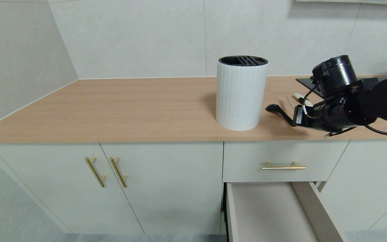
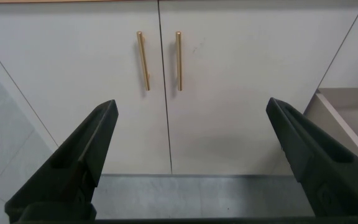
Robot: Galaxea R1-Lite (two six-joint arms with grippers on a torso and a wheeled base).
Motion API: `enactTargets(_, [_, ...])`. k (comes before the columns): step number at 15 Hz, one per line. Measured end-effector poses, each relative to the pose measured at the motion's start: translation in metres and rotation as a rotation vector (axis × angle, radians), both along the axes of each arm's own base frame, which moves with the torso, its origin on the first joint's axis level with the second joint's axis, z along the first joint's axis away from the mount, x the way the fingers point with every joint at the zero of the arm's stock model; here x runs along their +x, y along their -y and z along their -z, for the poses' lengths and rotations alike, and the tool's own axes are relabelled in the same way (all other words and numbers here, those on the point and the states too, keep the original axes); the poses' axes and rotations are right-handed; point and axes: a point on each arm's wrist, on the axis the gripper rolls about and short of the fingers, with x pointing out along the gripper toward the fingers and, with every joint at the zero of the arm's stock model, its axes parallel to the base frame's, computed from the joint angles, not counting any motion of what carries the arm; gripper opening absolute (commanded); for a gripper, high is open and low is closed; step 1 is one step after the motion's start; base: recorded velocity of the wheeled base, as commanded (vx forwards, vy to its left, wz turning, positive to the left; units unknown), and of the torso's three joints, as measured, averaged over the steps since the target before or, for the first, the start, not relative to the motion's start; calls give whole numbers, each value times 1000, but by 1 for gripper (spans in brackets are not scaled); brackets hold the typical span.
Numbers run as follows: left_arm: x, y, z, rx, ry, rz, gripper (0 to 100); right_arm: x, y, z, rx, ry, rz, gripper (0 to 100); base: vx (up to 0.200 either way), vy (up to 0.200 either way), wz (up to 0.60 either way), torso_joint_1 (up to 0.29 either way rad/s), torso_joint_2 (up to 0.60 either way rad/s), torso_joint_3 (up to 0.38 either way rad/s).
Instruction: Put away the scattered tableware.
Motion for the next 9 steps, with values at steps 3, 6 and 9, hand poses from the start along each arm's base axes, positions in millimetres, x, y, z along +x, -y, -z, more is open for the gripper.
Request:
enactTargets(3, [0,0,0,0,0,0,100,-35,8,-19,8,1,-30,0,0,0,0,0,0,0])
enactTargets(6, [0,0,0,0,0,-1,100,-82,12,-35,25,-32,-120,0,0,0,0,0,0,0])
enactTargets(9, [0,0,0,0,0,0,100,-133,14,-42,29,-105,-250,0,0,0,0,0,0,0])
